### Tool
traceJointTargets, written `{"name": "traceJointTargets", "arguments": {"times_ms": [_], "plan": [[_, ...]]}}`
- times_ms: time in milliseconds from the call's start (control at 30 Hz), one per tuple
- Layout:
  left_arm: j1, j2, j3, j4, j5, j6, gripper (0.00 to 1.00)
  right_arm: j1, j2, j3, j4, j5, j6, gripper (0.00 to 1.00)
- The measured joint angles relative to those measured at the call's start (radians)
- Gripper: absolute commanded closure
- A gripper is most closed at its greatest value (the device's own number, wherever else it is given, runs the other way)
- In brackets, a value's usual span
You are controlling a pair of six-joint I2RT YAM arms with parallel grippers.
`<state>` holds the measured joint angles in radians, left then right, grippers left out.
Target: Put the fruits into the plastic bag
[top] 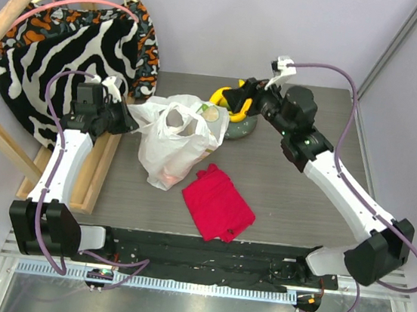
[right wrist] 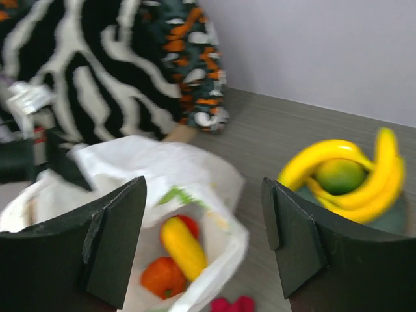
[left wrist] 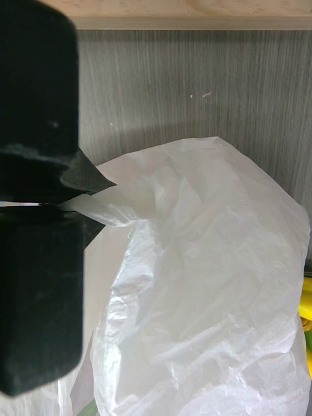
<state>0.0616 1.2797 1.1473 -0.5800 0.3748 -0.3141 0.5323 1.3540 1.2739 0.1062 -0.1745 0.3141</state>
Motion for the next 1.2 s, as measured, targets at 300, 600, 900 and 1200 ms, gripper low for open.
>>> {"name": "traceJointTargets", "arguments": {"times_ms": [300, 600, 900, 1200], "plan": [[0.000, -0.001, -0.013, 0.019, -0.008, 0.006, 1.00, -0.064, 0.299, 0.225, -0.260, 0.321, -0.055, 0.23], [0.000, -0.002, -0.034, 0.055, -0.009, 0.007, 1.00, -0.172, 0.641, 0.468, -0.418, 0.405, -0.005, 0.27], [0.000, -0.031, -0.061, 0.060, -0.050, 0.013, 1.00, -0.215, 0.811, 0.610, -0.435, 0.341, 0.051, 0.27], [0.000, -0.037, -0.095, 0.060, -0.082, 0.038, 1.00, -0.212, 0.870, 0.632, -0.420, 0.291, 0.075, 0.27]]}}
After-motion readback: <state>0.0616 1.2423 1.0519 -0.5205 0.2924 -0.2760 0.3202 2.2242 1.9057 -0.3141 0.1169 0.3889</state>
